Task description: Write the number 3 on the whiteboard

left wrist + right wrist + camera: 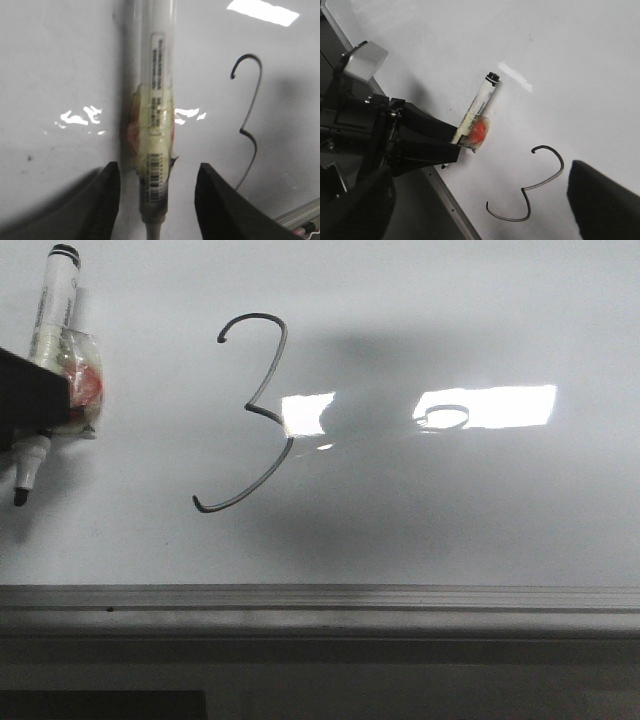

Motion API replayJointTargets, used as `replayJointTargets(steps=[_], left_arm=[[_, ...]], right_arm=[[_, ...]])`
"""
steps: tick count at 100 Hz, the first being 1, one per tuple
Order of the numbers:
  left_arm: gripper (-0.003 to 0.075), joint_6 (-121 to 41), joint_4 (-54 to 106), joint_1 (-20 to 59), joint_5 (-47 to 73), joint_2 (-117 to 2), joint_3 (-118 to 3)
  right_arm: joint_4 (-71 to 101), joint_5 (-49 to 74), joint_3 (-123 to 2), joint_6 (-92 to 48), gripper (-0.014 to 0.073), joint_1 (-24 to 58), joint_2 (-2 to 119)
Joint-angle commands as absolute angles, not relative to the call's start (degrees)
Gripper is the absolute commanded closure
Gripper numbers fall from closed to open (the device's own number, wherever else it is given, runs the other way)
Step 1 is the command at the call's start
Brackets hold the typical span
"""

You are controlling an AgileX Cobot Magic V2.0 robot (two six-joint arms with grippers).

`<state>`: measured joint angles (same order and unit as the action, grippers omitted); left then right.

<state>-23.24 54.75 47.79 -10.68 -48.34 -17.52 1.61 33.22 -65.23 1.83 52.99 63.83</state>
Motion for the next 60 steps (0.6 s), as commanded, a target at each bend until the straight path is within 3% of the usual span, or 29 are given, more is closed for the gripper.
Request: replayJointTargets(steps=[1,10,18,29,60], left_arm=[[0.0395,-26.97,54.62,47.63,-13.50,-43.90,-18.84],[0.0407,-29.70,54.62,47.63,-12.55,-38.92,-18.84],[0.0503,-32.19,54.62,47.63,-11.02,-34.18,-18.84],[0.0738,-37.04,54.62,47.63,-8.58,-28.88,-18.84],[0.0741,-48.48,51.91,47.63,-2.98,-19.01,-18.51]], right_arm=[[0.95,30.46,-67.39,1.24,0.0145,52.65,61.69],[0.57,32.61,-67.39,1.24,0.0401,52.65,60.74],[0.00,34.82,-67.39,1.24,0.0661,52.65,59.99],[-0.72,33.85,-65.85,1.36,0.0658,52.65,57.70],[-5.51,7.70,-43.00,1.36,0.0658,52.65,40.29]])
